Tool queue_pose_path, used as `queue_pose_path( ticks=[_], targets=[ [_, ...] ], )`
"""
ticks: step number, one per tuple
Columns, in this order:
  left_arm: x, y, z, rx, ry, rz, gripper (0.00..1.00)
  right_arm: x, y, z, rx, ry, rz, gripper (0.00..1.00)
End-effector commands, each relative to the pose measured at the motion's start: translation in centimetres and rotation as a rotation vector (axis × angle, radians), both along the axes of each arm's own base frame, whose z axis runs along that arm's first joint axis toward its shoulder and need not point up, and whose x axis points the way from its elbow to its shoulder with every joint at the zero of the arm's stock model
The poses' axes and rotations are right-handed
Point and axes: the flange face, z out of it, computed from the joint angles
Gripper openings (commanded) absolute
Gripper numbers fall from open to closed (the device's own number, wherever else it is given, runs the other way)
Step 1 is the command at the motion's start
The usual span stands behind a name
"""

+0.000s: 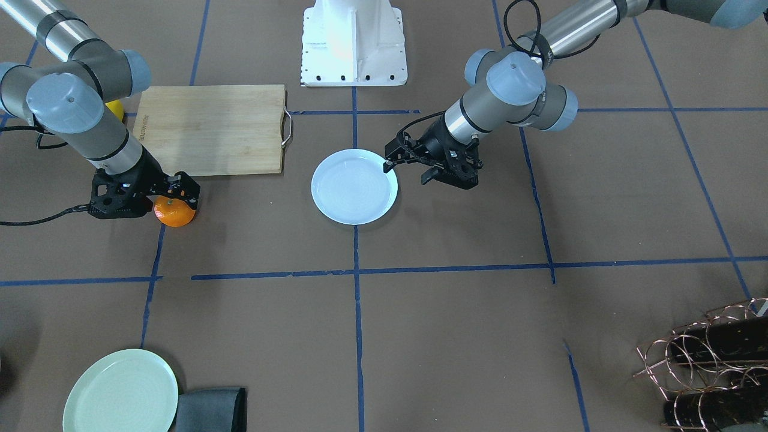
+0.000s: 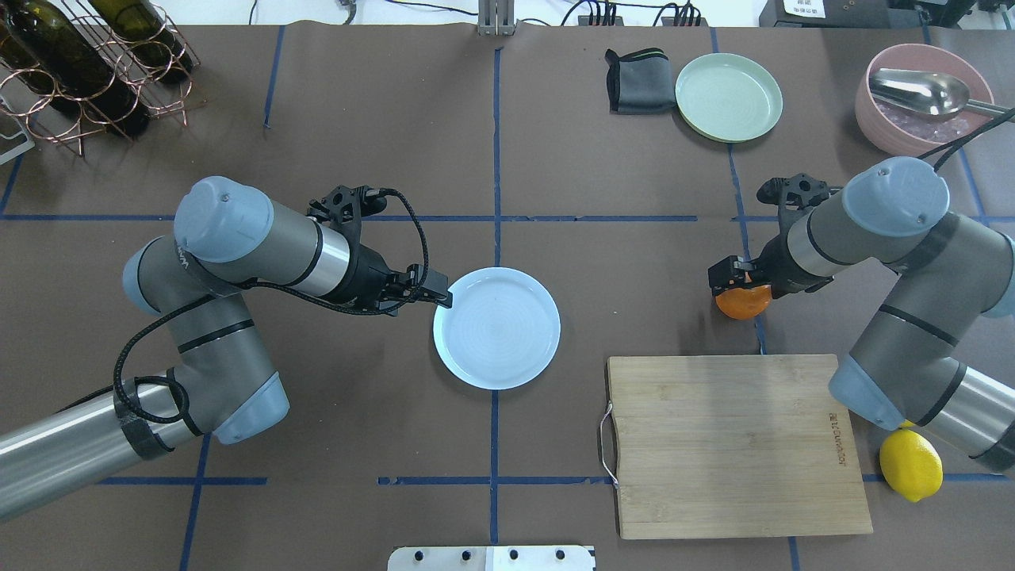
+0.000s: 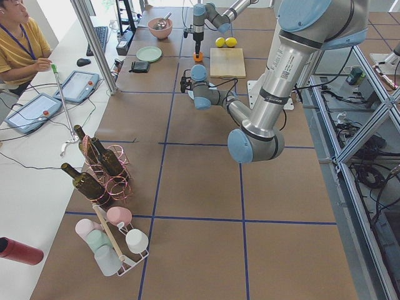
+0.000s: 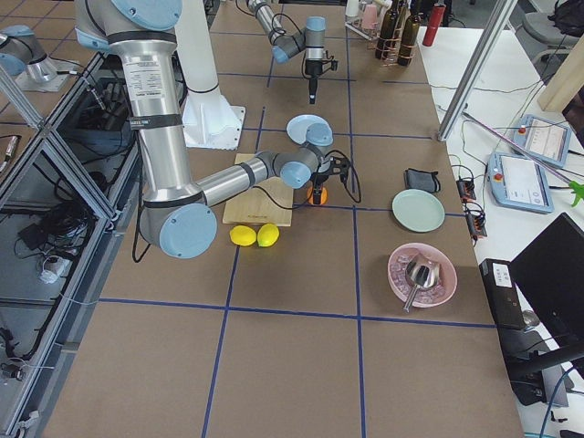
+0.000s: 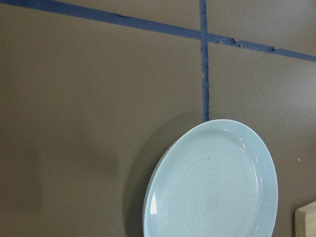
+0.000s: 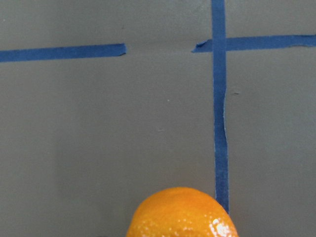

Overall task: Pick orange to plate
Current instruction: 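Grasp the orange with the right gripper while the left gripper holds the plate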

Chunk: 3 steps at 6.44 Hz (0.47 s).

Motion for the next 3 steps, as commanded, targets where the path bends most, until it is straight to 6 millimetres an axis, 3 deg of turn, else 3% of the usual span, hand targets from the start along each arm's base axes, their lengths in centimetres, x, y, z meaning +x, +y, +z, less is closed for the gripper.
queue_pose_path(
  ticks=[1, 2, 3],
  targets=[
    [-0.08, -0.05, -0.1, 0.001, 0.002, -0.001, 1.0, -1.03, -0.02, 0.49, 0.001, 0.015, -0.003, 1.0],
    [-0.1, -0.04, 0.0, 0.0, 0.0, -0.001, 1.0, -1.1, -0.09, 0.63, -0.001, 0.018, -0.003, 1.0],
    [-0.1, -0.04, 0.0, 0.0, 0.0, -0.001, 1.0, -1.13, -0.11, 0.47, 0.001, 0.016, -0.003, 0.76]
  ],
)
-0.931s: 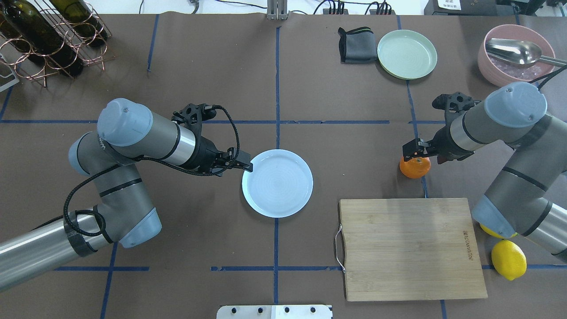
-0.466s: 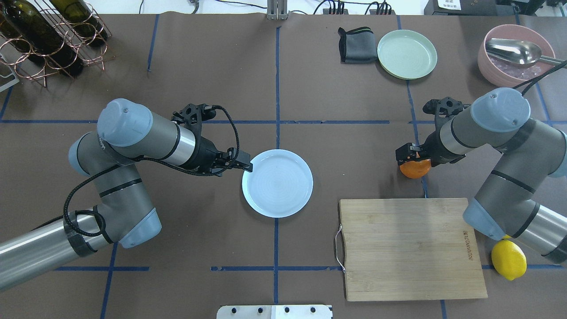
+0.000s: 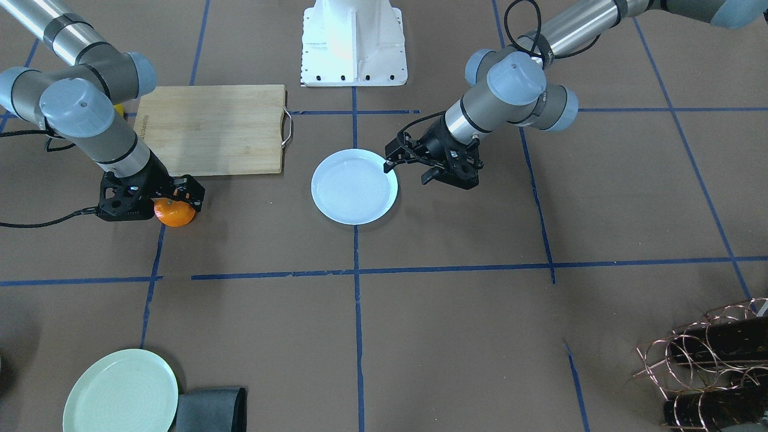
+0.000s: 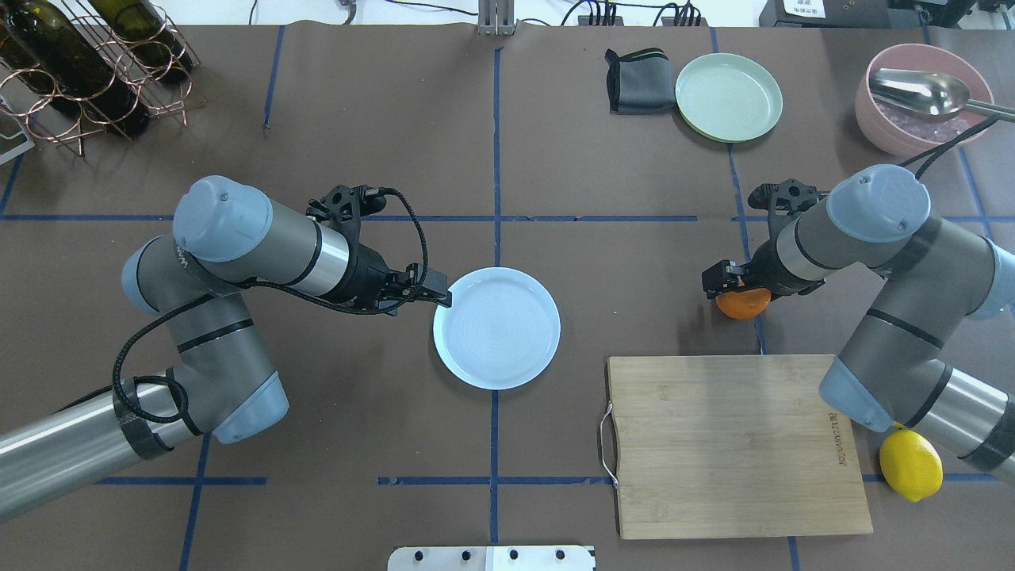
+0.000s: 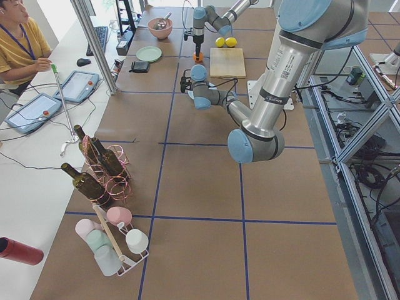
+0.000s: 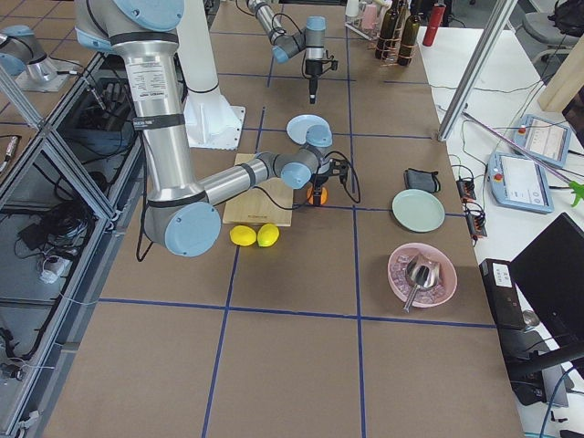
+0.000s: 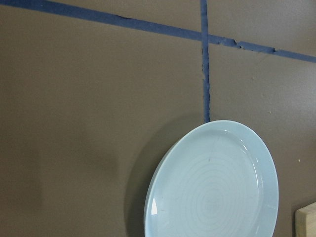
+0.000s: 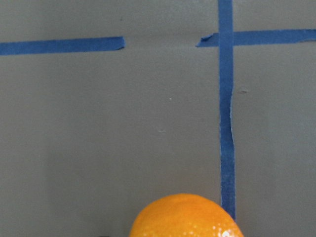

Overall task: Pick orange to plate
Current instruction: 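Grasp the orange with the right gripper while the left gripper holds the plate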

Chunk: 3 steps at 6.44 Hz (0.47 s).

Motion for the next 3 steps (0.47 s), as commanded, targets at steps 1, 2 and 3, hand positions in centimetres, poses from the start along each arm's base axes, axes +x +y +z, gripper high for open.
queue_pose_path(
  ticks=[1, 2, 3],
  targets=[
    [-0.4, 0.3, -0.4, 0.007, 0.01, 0.0, 1.0, -0.1, 0.0, -0.1, 0.0, -0.002, -0.004, 0.1],
    [-1.4, 0.2, -1.6, 0.019, 0.032, -0.008, 1.0, 0.0, 0.1, -0.9, 0.008, -0.017, -0.006, 0.0],
    [-3.4, 0.2, -3.0, 0.04, 0.062, -0.023, 1.0, -1.4, -1.1, -6.2, 0.032, -0.079, 0.016, 0.0]
  ],
)
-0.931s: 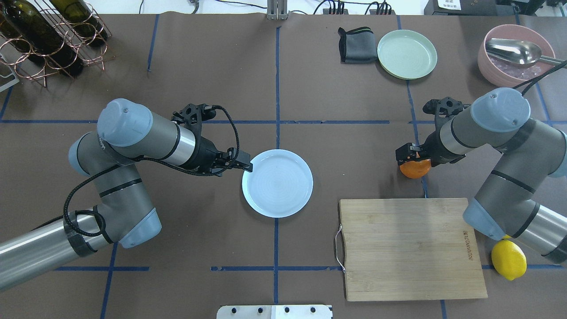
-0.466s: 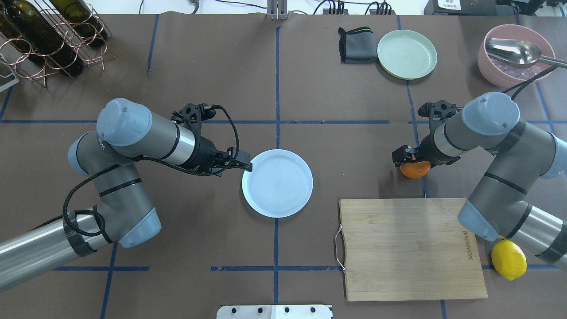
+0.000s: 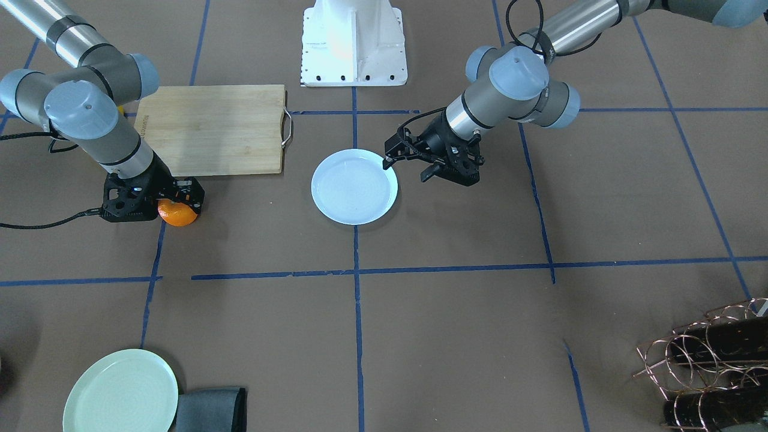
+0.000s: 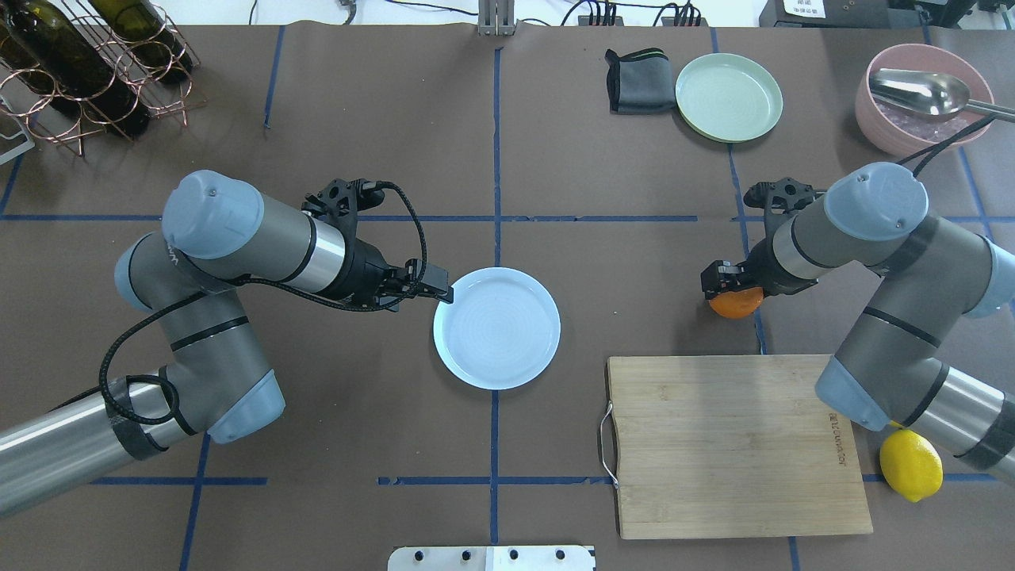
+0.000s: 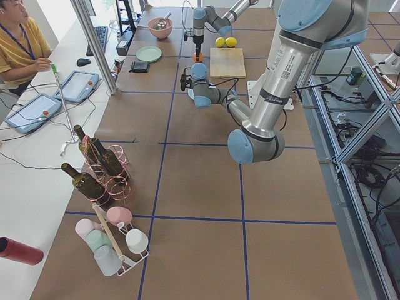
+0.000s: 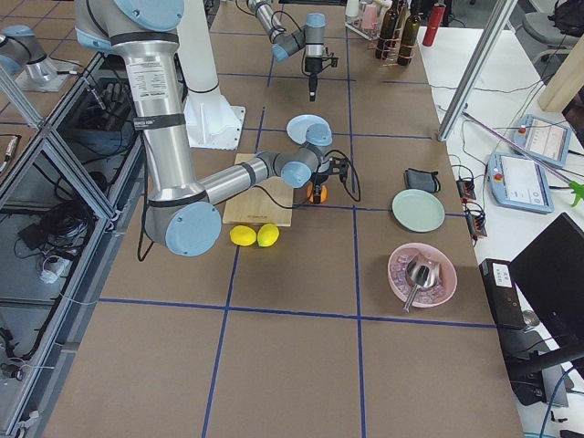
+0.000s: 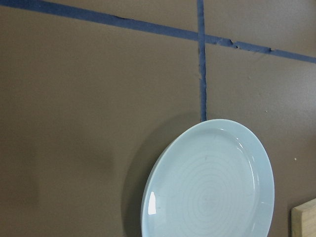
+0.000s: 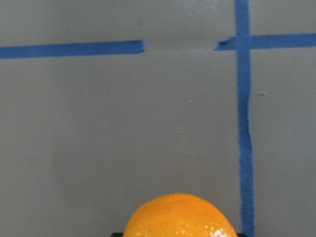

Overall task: Pick orange to plate
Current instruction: 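Carry the orange over the plate while the left gripper withdraws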

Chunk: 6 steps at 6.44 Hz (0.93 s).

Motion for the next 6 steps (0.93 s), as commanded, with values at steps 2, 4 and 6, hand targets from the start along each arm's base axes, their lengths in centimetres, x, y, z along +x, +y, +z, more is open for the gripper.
queue_pose_path(
  ticks=[2, 4, 6],
  targets=[
    [-8.8, 1.2, 1.2, 0.025, 0.028, -0.059, 1.0, -8.4, -1.7, -13.1, -0.107, -0.16, 0.111, 0.0],
    [-13.9, 0.2, 3.7, 0.003, 0.013, -0.074, 1.0, -15.7, 1.2, -19.4, -0.119, -0.2, 0.187, 0.0],
    [-14.0, -0.1, 4.2, -0.005, 0.007, -0.075, 1.0, -20.5, 2.0, -21.5, -0.086, -0.189, 0.217, 0.0]
  ],
)
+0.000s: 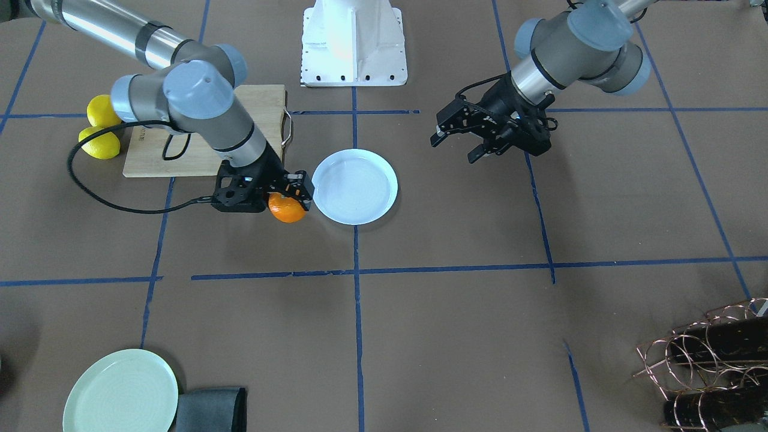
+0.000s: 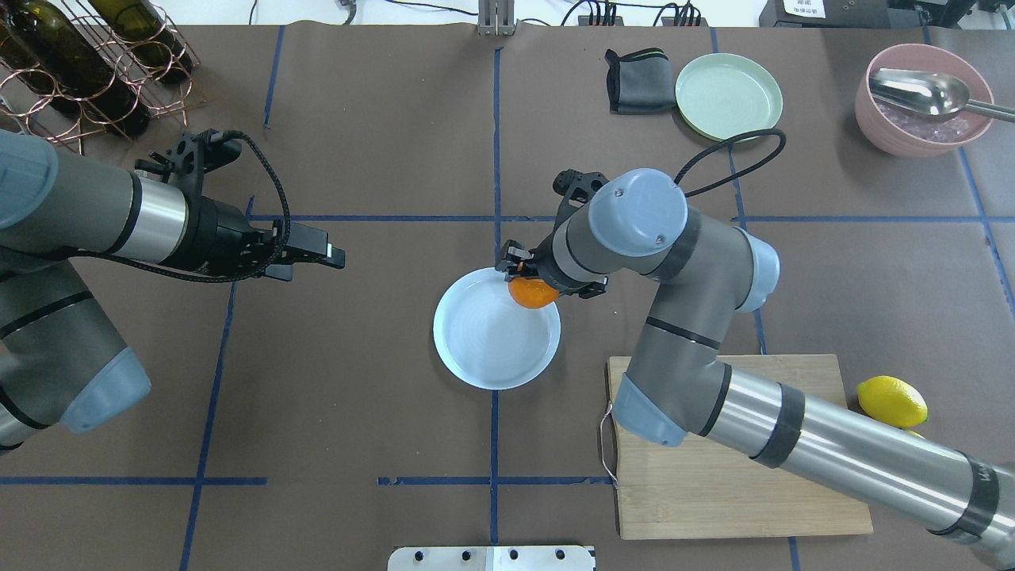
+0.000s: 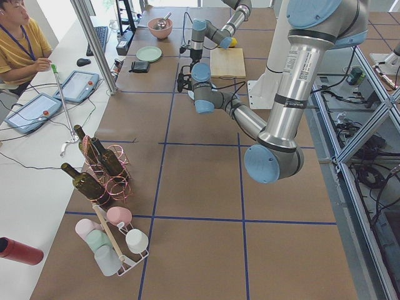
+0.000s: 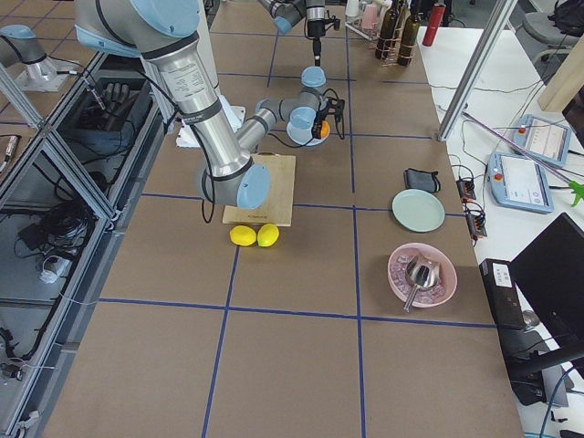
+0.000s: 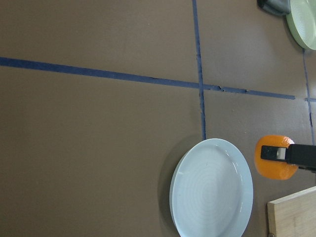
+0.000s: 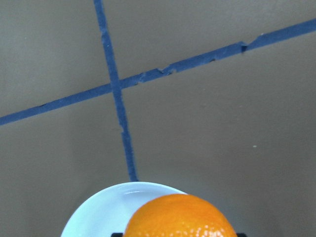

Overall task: Pick orange to plate
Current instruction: 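Carry the orange over the plate while the left gripper withdraws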

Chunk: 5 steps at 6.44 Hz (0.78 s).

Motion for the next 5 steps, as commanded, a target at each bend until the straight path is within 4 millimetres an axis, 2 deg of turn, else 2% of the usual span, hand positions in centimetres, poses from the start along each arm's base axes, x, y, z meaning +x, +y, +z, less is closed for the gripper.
queue_pose_path(
  ticks=[1, 2, 5],
  targets=[
    [-0.2, -0.2, 0.4, -0.006, -0.005, -0.001, 1.0, -3.9, 1.7, -0.7, 0.009, 0.017, -0.004, 0.0],
    [-0.1, -0.1, 0.4, -0.004, -0.004, 0.001, 1.0, -4.5, 2.7, -0.8, 0.009, 0.016, -0.019, 0.0],
    [0.1, -0.1, 0.1, -0.003, 0.0, 0.0, 1.0, -4.2, 3.1, 0.1, 0.0, 0.025, -0.028, 0.02]
  ],
)
